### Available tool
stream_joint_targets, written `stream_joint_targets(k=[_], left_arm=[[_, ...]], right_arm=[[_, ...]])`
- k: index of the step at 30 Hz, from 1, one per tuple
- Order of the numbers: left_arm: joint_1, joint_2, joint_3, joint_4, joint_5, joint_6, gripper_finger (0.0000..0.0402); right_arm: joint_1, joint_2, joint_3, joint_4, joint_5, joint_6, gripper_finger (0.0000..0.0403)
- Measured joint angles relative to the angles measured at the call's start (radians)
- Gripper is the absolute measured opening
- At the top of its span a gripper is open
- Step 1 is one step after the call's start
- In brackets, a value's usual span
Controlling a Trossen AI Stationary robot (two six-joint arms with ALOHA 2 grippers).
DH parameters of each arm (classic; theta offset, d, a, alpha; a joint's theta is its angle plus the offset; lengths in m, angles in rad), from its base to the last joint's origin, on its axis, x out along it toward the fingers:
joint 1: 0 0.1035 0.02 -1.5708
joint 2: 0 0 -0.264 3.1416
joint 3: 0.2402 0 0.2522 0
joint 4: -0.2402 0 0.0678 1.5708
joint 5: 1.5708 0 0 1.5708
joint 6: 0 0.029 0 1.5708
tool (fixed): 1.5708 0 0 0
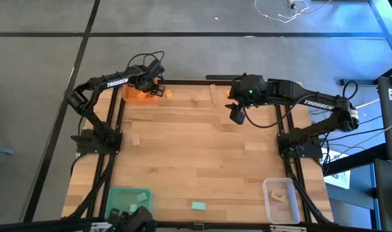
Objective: Sort & place blocks by color
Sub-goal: Put the orange block into the orange bin
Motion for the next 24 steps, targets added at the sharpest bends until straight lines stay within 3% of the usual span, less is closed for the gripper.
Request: stream_joint_targets(k=[4,7,13,20,24], left_arm=[[-0.045,-0.017,0.001,0.128,0.175,0.184,0.0193],[-0.081,-0.016,0.002,0.179,0.210,0.305,0.0193],[-0.083,0.000,0.001,0.202,0.217,0.199,0.0194],[-0.094,0.032,0.001,0.292,0.250,0.196,0.0194],[-0.102,0.063,0.001,0.323,0.200,0.196,0.0195]], right_arm=[[0.000,0.000,0.000,0.000,0.000,0.000,0.0187],[0.000,0.000,0.000,0.000,0.000,0.000,0.0187],[0.000,0.000,0.000,0.000,0.000,0.000,0.0187],[0.000,0.000,0.000,0.000,0.000,0.000,0.0187],[0.000,0.000,0.000,0.000,0.000,0.000,0.0187]])
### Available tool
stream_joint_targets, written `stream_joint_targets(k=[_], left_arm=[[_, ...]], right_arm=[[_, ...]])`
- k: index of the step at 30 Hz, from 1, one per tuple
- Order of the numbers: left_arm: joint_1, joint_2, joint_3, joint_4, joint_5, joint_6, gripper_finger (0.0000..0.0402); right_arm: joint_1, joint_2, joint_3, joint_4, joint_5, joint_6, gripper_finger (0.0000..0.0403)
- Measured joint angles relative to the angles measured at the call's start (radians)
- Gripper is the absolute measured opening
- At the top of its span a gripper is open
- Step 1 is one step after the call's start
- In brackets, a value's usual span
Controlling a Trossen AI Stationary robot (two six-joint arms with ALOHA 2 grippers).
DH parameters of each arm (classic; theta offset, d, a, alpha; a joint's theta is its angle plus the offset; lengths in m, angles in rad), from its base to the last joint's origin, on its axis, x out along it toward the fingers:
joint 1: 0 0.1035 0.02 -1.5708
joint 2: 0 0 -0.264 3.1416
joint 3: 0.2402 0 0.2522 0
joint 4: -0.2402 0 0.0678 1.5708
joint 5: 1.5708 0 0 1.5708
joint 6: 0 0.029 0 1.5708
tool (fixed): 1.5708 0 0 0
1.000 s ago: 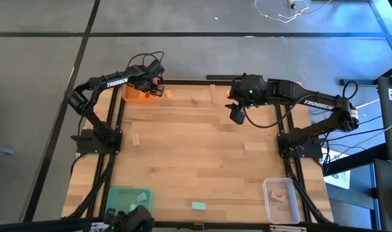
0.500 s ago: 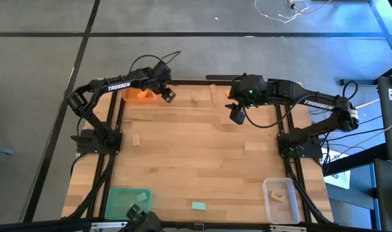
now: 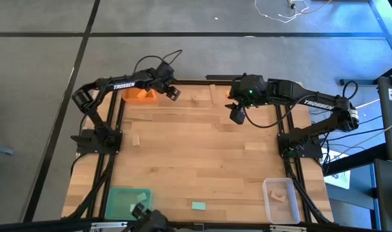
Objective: Sort & place blocks by color
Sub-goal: Put the orange block into the orange bin
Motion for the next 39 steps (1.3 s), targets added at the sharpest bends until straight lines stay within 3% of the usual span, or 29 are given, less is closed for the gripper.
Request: stream_joint_targets(k=[21,39], left_arm=[[-0.025,0.112,-0.001,0.015,-0.159,-0.007,0.0195],[-0.019,0.112,-0.001,0.015,-0.161,0.036,0.0195]], right_arm=[[-0.001,0.000,0.000,0.000,-0.017,0.000,0.0187],[-0.001,0.000,0.000,0.000,-0.019,0.000,0.0187]])
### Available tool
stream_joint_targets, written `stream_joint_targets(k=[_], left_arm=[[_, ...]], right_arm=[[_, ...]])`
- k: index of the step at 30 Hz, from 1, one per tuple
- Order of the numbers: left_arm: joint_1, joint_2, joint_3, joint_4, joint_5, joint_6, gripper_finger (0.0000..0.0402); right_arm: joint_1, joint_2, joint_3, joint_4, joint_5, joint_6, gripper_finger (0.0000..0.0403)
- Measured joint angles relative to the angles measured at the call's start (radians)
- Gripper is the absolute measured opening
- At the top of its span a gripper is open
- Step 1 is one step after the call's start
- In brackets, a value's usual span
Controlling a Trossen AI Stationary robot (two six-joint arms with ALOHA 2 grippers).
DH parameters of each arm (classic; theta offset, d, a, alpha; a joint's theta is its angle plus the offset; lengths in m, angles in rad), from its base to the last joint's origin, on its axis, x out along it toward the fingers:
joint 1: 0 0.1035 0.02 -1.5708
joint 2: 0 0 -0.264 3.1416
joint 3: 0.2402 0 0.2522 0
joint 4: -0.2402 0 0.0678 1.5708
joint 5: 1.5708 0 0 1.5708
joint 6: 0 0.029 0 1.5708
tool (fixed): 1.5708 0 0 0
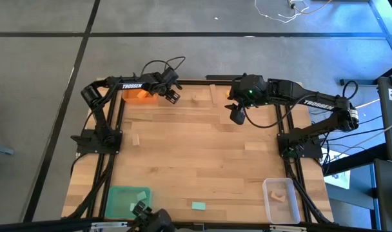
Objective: Sort & place blocks by color
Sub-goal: Put the orange block into the orange bin
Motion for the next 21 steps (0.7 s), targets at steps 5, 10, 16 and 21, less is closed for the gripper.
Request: stream_joint_targets(k=[5,10,16,21], left_arm=[[-0.001,0.000,0.000,-0.001,0.009,-0.002,0.0195],[-0.003,0.000,0.000,-0.007,0.051,-0.005,0.0195],[-0.004,0.000,0.000,-0.006,0.074,-0.004,0.0195],[-0.006,0.000,0.000,-0.005,0.126,-0.006,0.0195]], right_arm=[[0.000,0.000,0.000,0.000,0.000,0.000,0.0187],[0.000,0.000,0.000,0.000,0.000,0.000,0.0187],[0.000,0.000,0.000,0.000,0.000,0.000,0.0187],[0.000,0.000,0.000,0.000,0.000,0.000,0.0187]])
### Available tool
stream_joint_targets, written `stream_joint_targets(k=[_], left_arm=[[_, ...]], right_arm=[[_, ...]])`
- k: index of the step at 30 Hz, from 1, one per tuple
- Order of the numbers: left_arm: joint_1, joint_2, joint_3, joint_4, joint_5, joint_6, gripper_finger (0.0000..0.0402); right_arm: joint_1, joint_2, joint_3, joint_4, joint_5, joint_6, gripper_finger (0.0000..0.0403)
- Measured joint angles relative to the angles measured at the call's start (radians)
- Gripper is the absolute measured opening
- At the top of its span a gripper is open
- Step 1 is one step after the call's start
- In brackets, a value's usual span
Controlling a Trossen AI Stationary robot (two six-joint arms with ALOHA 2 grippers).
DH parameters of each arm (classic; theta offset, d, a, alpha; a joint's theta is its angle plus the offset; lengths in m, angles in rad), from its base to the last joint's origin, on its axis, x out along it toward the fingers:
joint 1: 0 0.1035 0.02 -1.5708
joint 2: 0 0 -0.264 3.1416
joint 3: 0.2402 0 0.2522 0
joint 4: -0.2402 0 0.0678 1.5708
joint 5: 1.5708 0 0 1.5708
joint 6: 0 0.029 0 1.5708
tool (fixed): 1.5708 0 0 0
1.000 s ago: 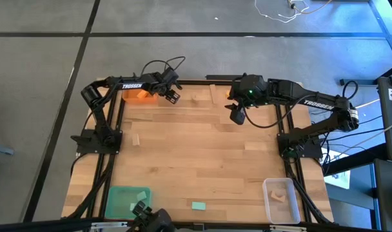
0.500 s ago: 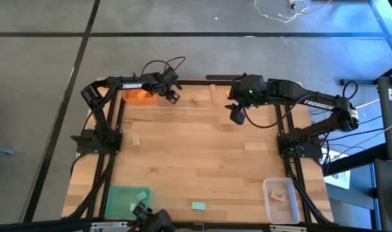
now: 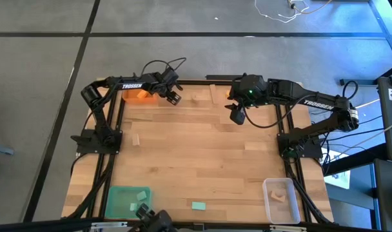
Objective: Sort & place blocks by color
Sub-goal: Put the orange block into the orange bin
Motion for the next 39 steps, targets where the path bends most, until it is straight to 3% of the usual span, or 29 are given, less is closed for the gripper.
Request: stream_joint_targets(k=[8,20,26,39], left_arm=[[-0.047,0.000,0.001,0.002,0.033,0.004,0.0195],[-0.068,-0.028,0.010,0.013,-0.087,0.058,0.0195],[-0.039,-0.014,0.019,0.011,-0.016,0.000,0.0195],[-0.030,0.042,0.018,0.023,0.015,-0.059,0.0195]], right_arm=[[0.000,0.000,0.000,0.000,0.000,0.000,0.0187],[-0.001,0.000,0.000,0.000,0.000,0.000,0.0187],[-0.005,0.000,0.000,0.000,0.001,0.000,0.0187],[-0.005,0.000,0.000,0.000,0.000,-0.001,0.0187]])
